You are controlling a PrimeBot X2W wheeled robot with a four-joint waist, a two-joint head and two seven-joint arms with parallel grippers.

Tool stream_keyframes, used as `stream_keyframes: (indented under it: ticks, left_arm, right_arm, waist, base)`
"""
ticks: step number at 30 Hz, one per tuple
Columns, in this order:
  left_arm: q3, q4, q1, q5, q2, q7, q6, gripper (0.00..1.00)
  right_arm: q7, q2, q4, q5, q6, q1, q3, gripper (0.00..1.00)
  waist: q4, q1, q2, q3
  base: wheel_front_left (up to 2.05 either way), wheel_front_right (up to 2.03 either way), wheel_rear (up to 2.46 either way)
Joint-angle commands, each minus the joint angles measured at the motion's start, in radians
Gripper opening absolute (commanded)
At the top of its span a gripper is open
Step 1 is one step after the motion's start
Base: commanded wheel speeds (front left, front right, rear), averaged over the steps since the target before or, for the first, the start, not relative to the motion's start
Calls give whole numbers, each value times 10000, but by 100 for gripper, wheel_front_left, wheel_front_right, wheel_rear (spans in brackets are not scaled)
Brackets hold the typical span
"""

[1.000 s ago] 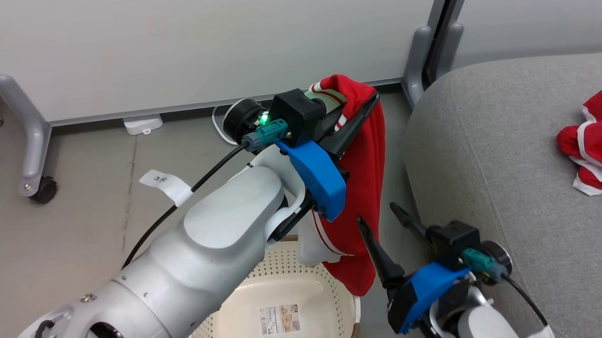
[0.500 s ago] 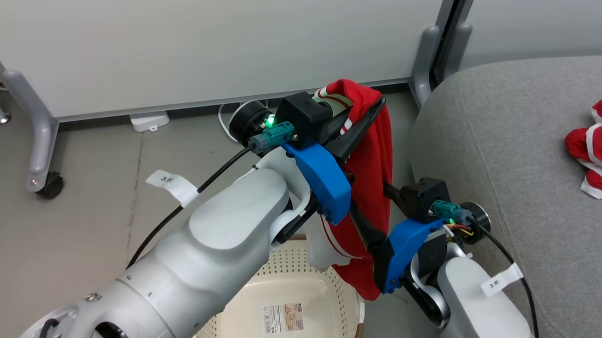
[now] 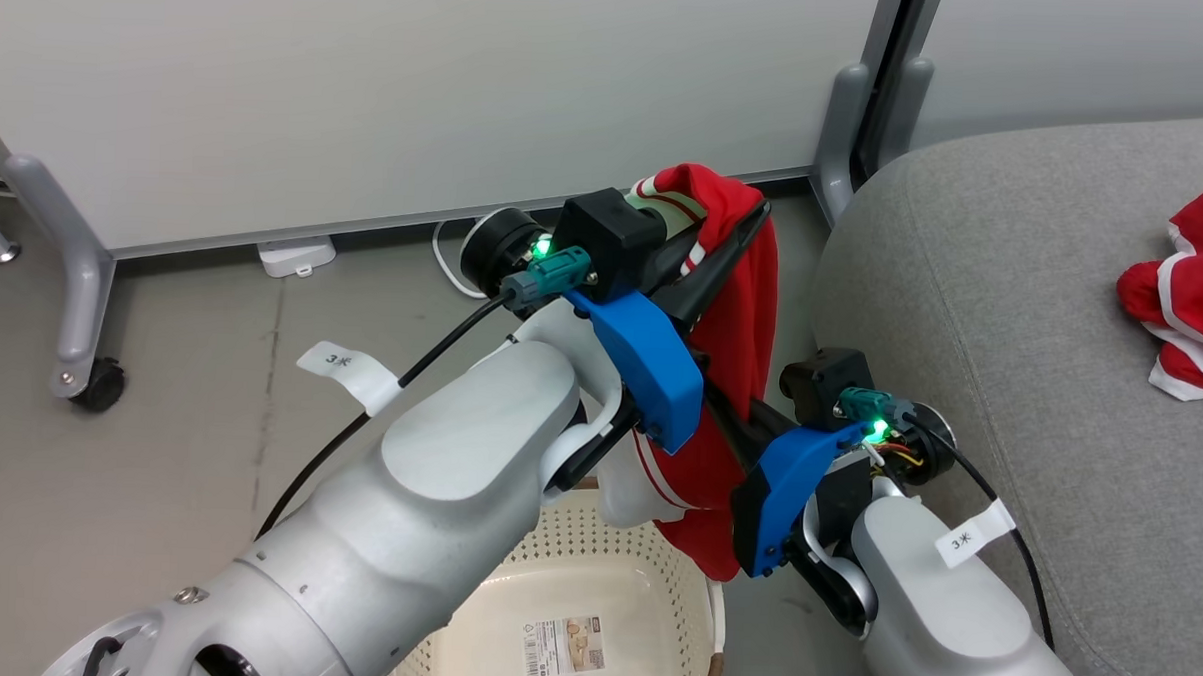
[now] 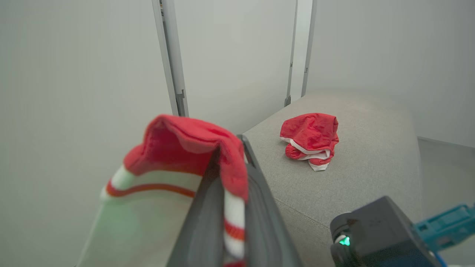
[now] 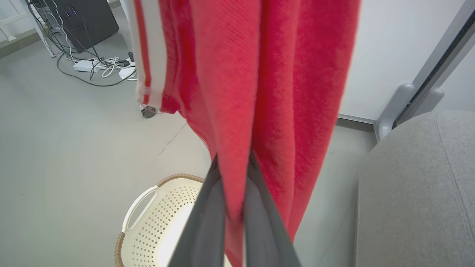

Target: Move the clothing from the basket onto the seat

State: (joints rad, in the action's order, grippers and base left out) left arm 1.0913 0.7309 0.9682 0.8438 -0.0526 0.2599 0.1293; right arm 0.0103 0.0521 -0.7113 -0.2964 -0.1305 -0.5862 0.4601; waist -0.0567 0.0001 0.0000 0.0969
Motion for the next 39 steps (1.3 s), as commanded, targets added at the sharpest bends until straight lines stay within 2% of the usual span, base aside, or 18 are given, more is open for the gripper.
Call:
stream_keyframes:
  ticks: [1,25,26,27,28,39]
  left_arm:
    - [27,20,59,41,1,66,18,0]
    - [206,295,-51,277,11,75,19,0]
    - [221,301,-56,273,12,74,19,9]
    - [234,313,-63,291,11,68,19,46]
    - [245,322,-65,310,12,66,19,100]
    - [273,425,-124,430,14,67,18,100]
  right_arm:
    - [92,-18,-99,-119,-5,-152,76,0]
    - [846,-19,-1149,-871,-5,-510,727,0]
    - [869,-19,-1175,-884,-5,-522,741,0]
    - [883,-19,-1196,-890,-5,-534,760,0]
    - [899,-19,-1213,-912,-5,-547,779,0]
    - [1038,-19,-1463,-1108,-5,-682,929,0]
  waist:
    - [-4,-1,0,-25]
    - [-162,-1,0,-150]
    - [-162,-1,0,-162]
    - [-164,-1,0,-173]
    - [-168,-1,0,-181]
    - [-219,-1,0,-256]
  base:
    - [0,0,0]
    - [0,0,0]
    - [0,0,0]
    - [0,0,0]
    - [0,0,0]
    - [0,0,0]
